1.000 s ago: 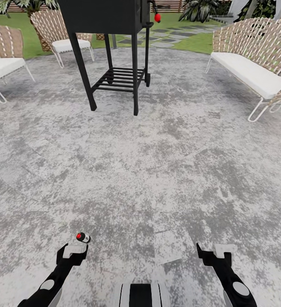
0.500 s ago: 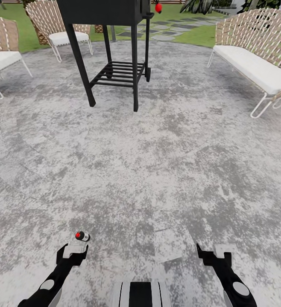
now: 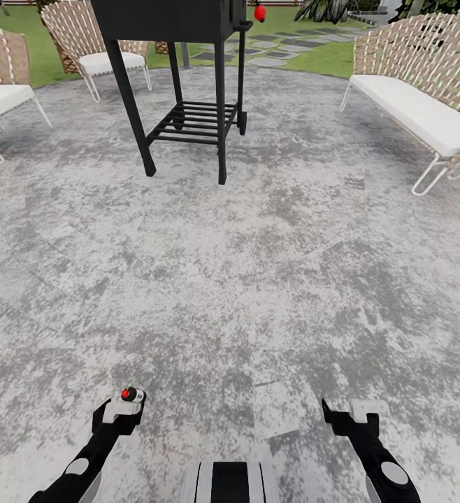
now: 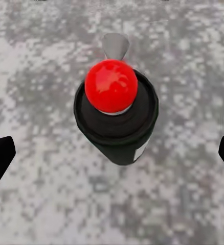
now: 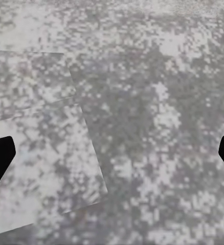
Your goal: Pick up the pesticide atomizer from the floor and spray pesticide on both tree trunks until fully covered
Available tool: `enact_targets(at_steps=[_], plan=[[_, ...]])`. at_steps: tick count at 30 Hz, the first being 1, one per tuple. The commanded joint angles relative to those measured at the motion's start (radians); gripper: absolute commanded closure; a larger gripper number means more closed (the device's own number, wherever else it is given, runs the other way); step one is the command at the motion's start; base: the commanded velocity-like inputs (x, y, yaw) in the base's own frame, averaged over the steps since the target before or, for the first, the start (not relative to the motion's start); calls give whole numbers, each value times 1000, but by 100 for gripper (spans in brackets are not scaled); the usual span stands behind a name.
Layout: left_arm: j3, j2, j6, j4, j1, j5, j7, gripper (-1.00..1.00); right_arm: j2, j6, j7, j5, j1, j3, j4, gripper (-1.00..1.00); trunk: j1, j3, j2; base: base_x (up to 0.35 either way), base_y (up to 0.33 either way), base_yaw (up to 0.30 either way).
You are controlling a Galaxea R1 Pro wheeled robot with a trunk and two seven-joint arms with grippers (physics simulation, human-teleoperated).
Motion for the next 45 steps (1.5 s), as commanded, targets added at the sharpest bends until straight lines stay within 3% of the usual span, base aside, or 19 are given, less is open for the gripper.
enact_targets(at_steps=[1,29,33,45], plan=[[4,0,-3,1,0,-4,-5,-100,0,0,0,0,0,0,-1,-100,0,-1,0,38,0,0],[3,1,-4,-4,0,-2,-5,-100,0,0,0,0,0,0,0,-100,0,-1,0,17,0,0],[5,1,-3,-3,0,-2,-5,-100,0,0,0,0,0,0,0,-100,2,-16,-1,0,0,0],[5,1,-3,-2,0,-2,-5,-100,0,0,0,0,0,0,0,-100,2,-16,-1,4,0,0]])
